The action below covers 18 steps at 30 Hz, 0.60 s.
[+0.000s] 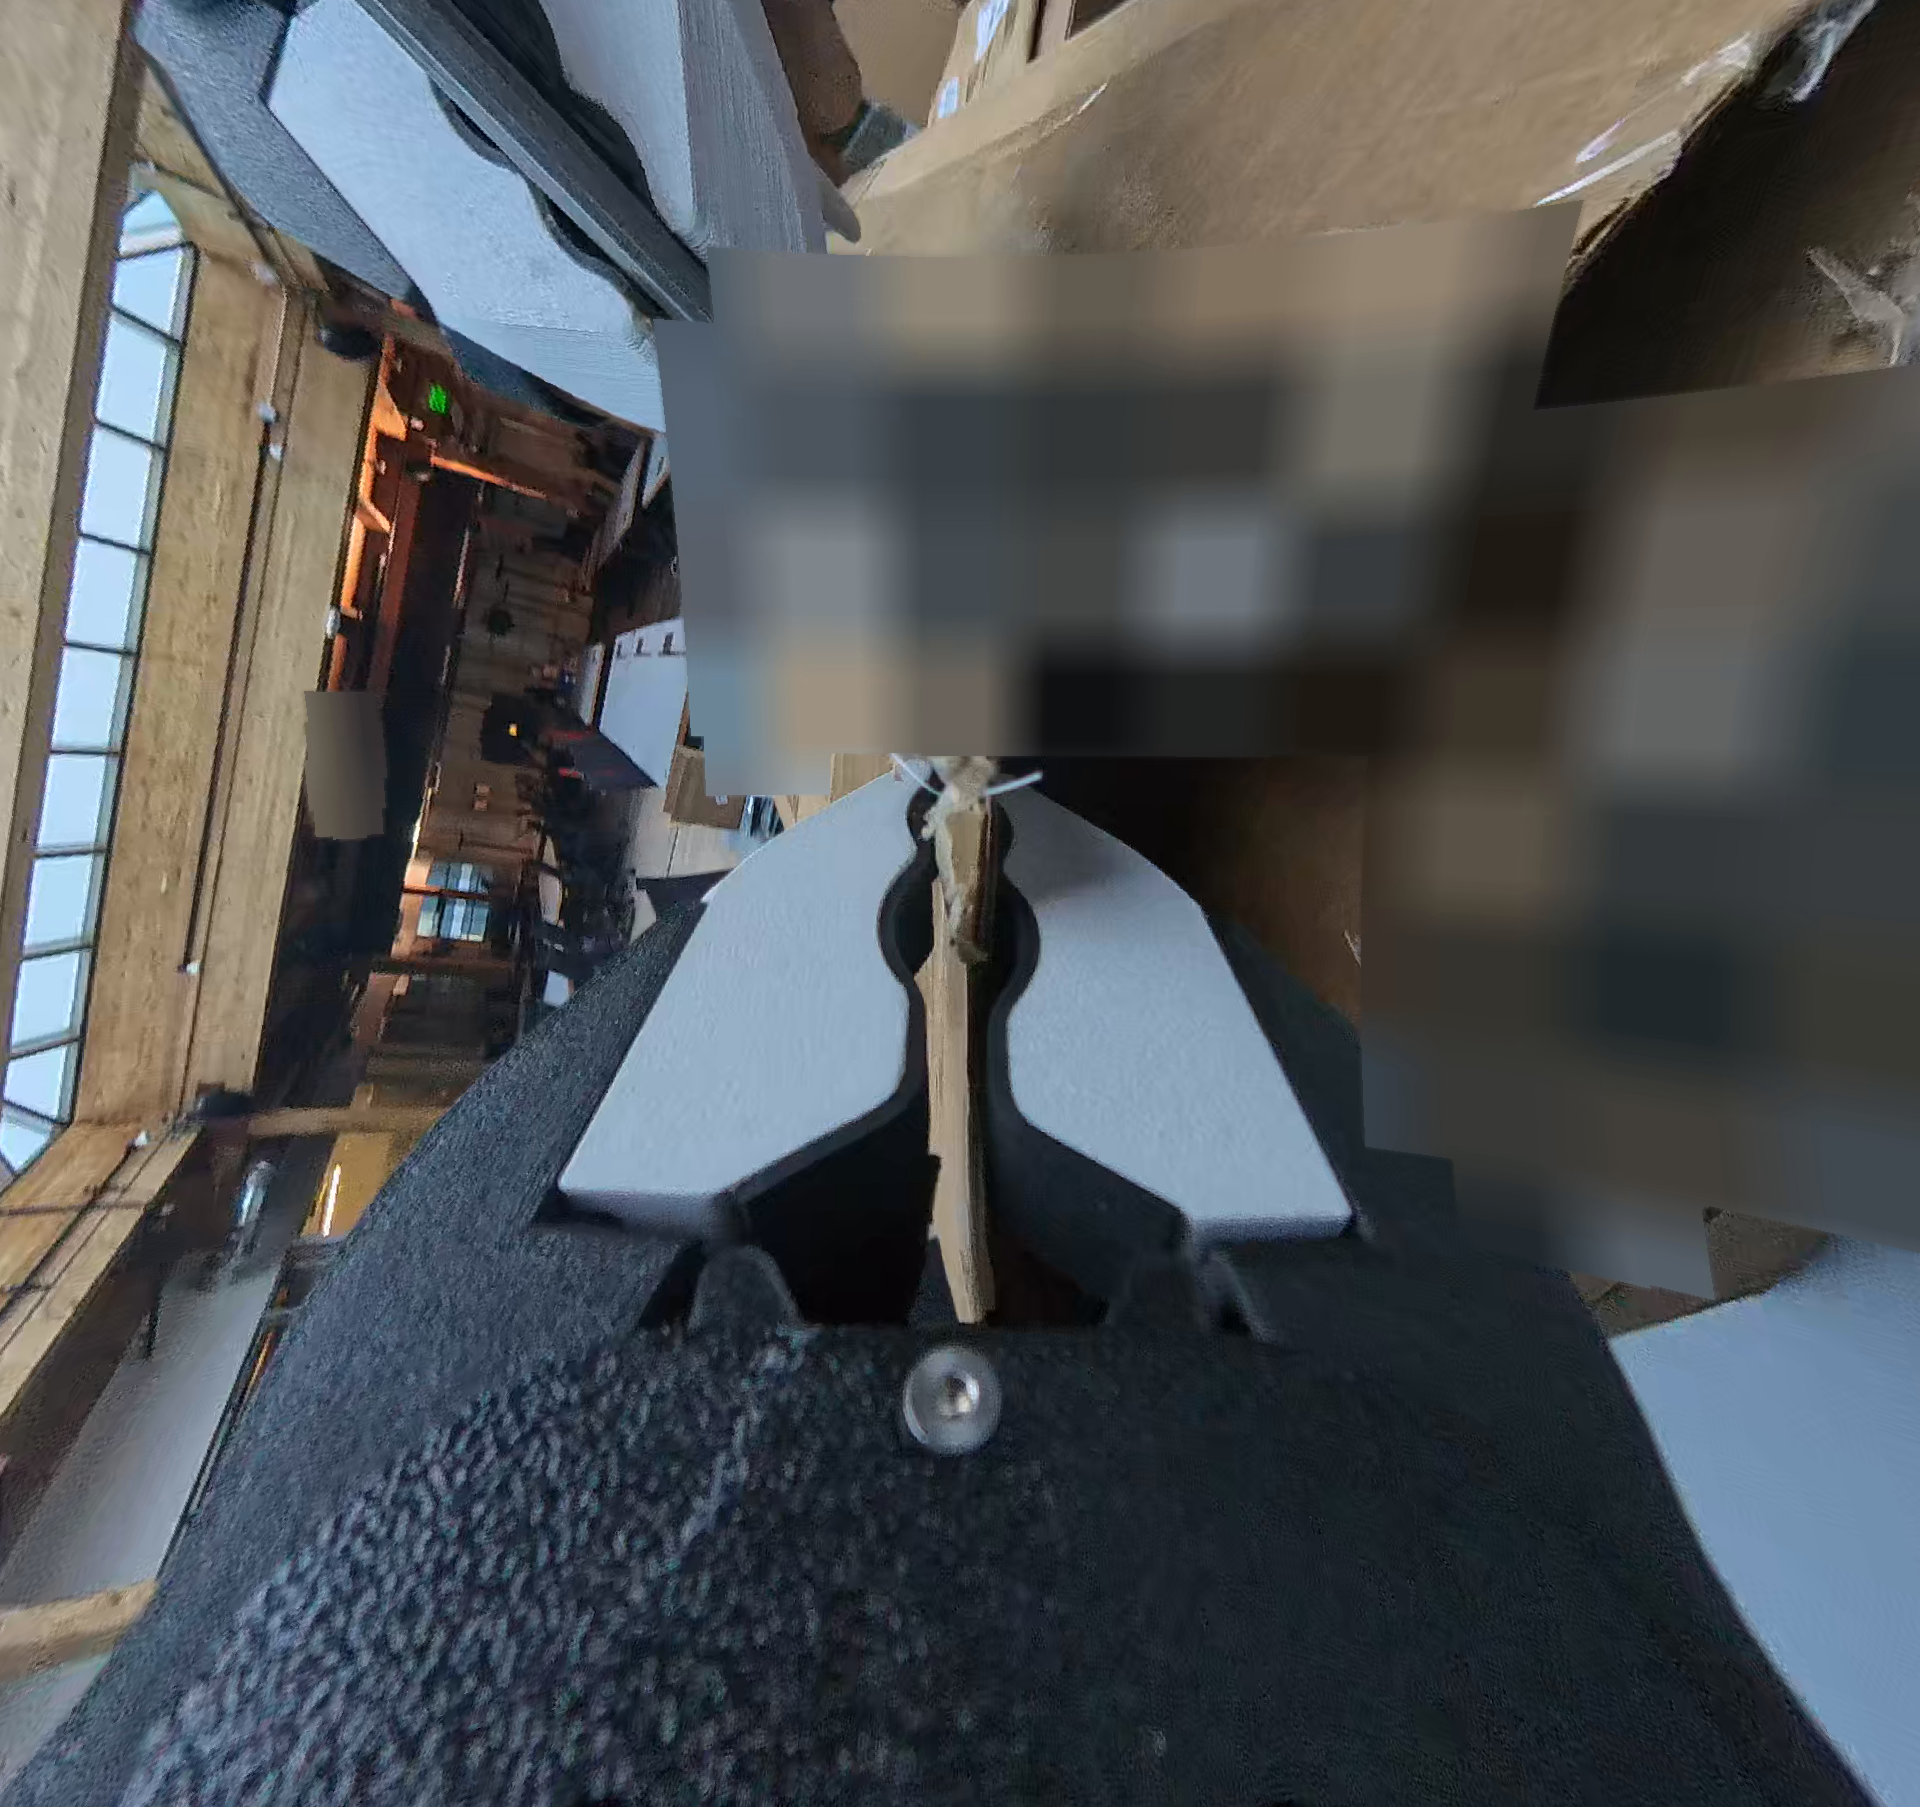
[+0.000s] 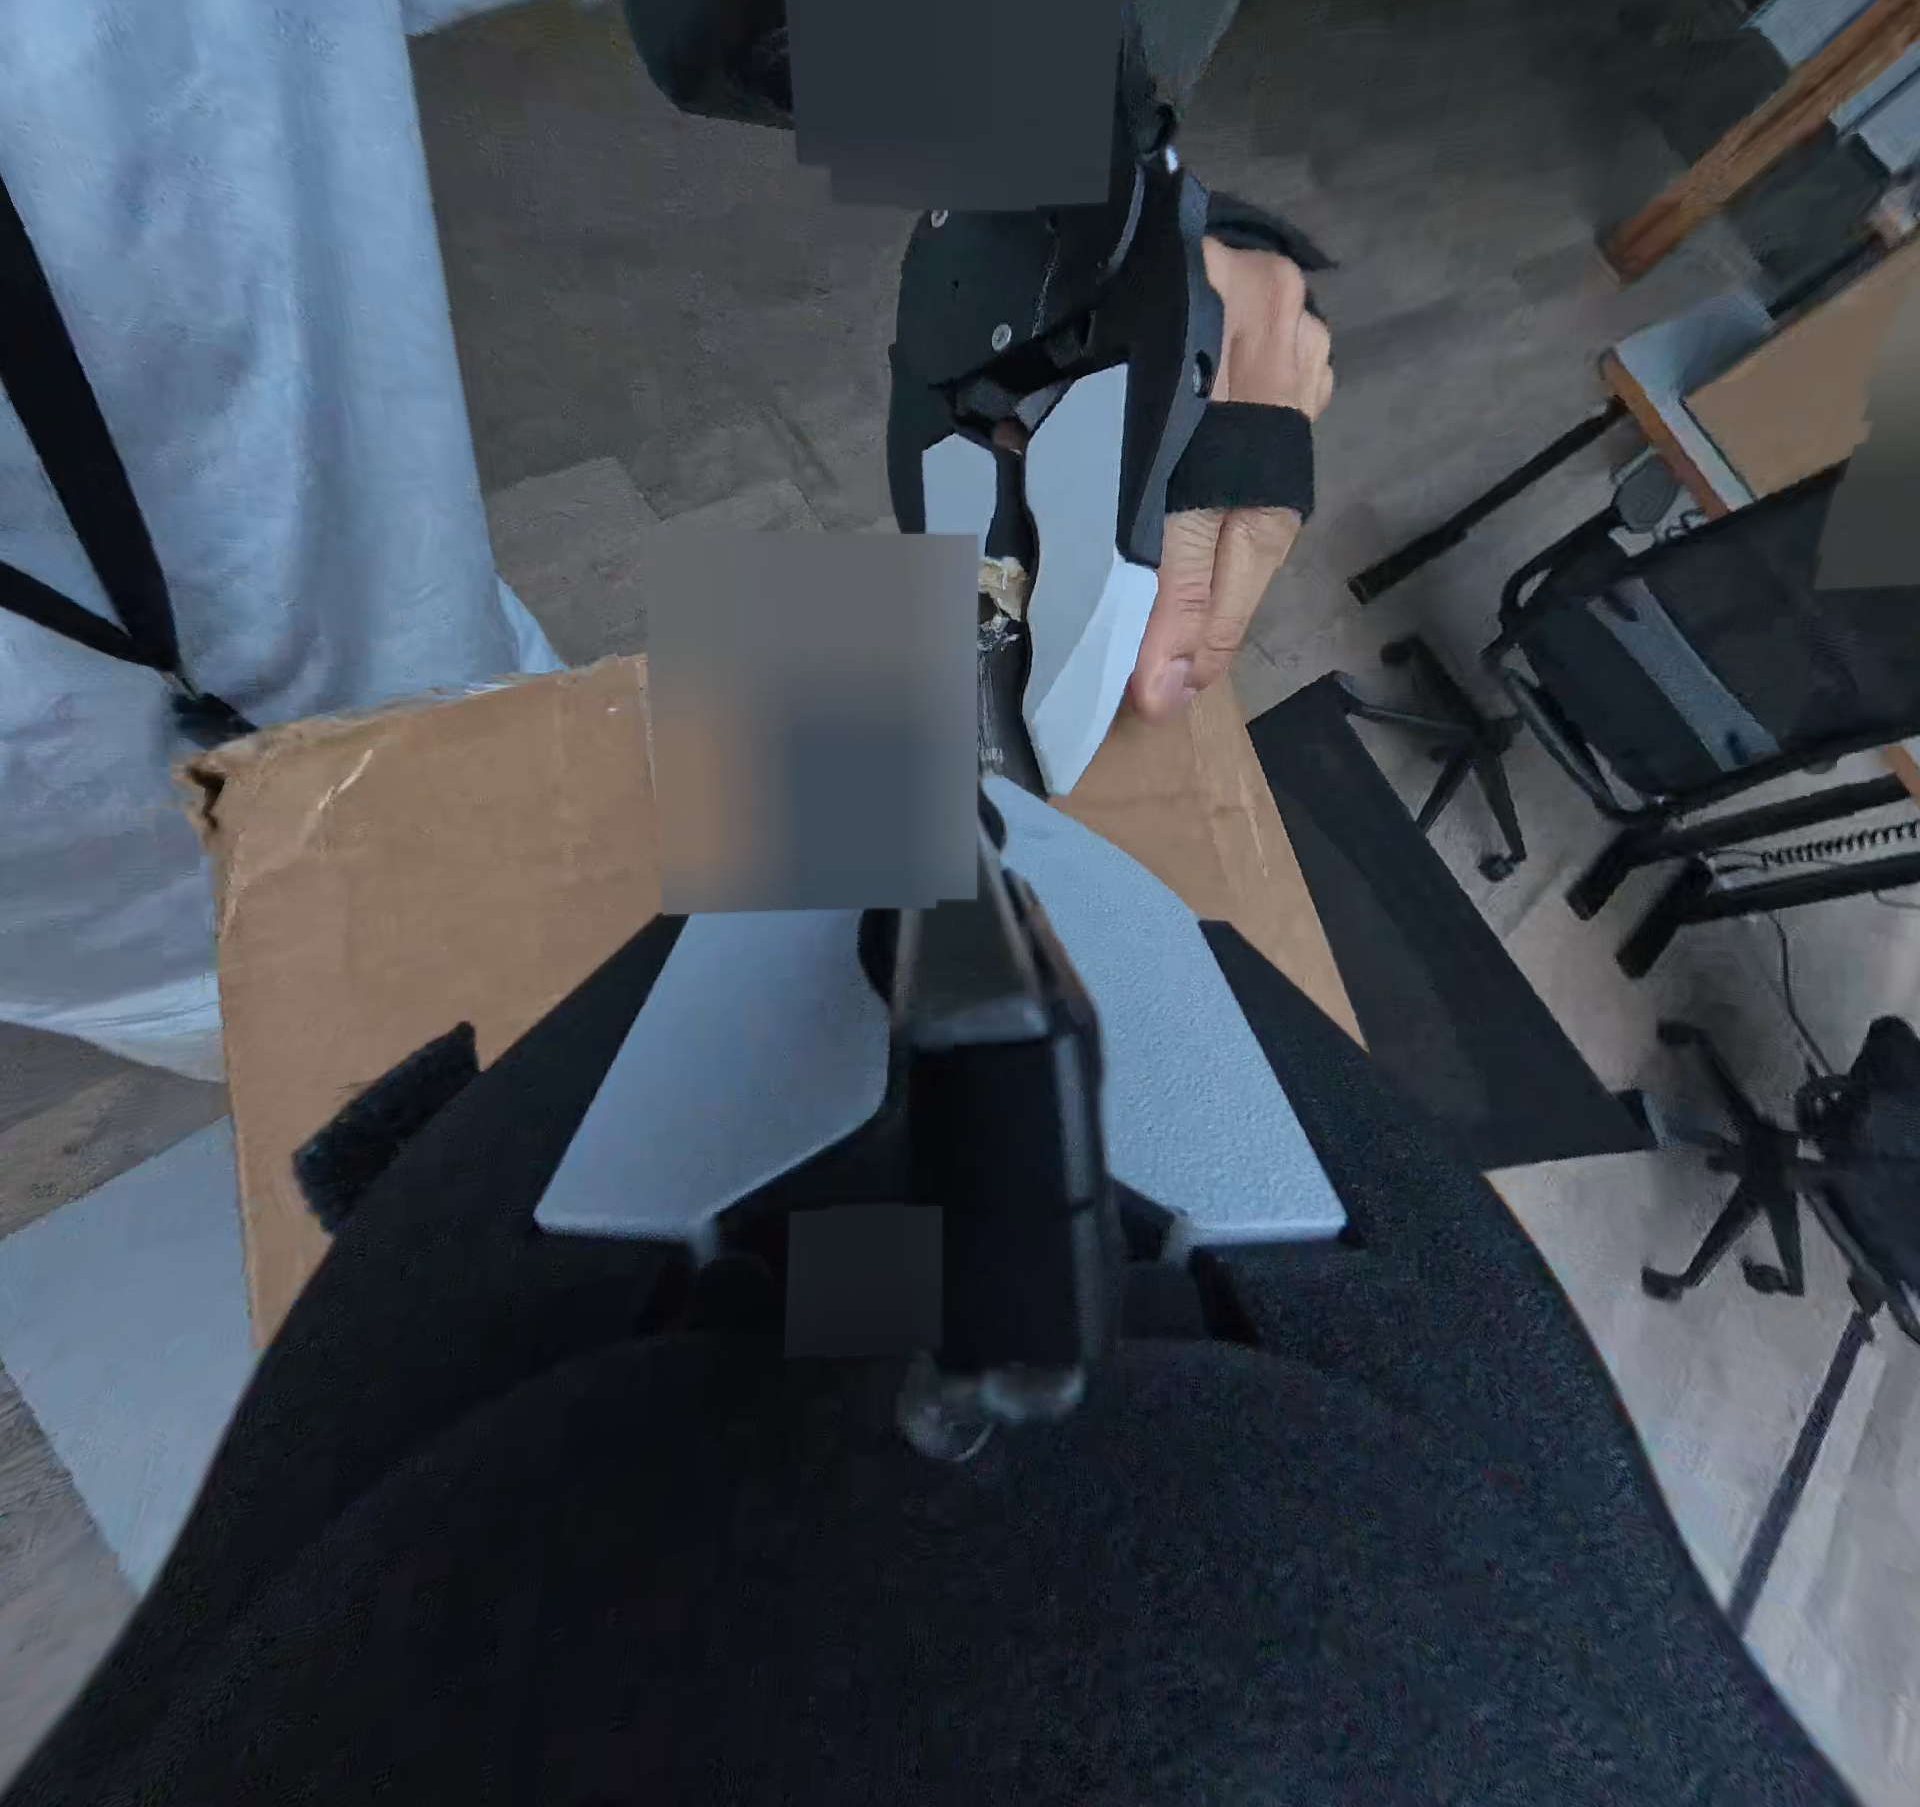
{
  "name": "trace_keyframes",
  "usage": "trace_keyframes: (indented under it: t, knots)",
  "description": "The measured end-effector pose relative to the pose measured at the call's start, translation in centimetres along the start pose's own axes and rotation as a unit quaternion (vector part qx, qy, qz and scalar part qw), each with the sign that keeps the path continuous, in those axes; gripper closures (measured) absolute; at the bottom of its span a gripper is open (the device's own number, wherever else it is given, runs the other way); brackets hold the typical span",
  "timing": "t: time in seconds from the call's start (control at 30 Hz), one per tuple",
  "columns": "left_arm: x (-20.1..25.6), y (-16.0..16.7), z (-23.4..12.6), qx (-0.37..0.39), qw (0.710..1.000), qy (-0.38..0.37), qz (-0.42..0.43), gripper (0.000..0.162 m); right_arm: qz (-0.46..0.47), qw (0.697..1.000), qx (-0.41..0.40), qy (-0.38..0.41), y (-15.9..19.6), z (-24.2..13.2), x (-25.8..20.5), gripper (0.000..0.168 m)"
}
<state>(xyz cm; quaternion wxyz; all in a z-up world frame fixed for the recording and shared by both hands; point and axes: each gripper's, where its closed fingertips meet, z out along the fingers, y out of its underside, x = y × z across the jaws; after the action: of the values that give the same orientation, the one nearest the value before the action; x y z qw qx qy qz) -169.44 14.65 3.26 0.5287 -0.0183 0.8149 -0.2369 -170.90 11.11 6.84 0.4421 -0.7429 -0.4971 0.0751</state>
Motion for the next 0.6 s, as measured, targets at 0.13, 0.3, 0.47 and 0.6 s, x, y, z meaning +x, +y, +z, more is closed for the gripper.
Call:
trace_keyframes:
  t: [0.13,0.3,0.47,0.6]
  knots:
    - [-0.1,0.3,-0.1,-0.049,0.998,-0.001,-0.025,0.158,-0.113,0.993,-0.005,-0.026,0.2,0.8,0.2,0.161]
    - [0.2,0.5,-0.1,-0.079,0.996,-0.010,-0.033,0.158,-0.194,0.979,-0.021,-0.059,1.3,1.5,0.0,0.161]
    - [-0.2,0.2,0.0,-0.093,0.995,-0.025,-0.019,0.158,-0.139,0.986,0.032,-0.087,2.1,-0.8,0.8,0.161]
    - [0.1,0.6,-0.1,-0.109,0.993,-0.033,-0.014,0.158,-0.145,0.985,0.020,-0.097,2.4,-0.3,0.8,0.161]
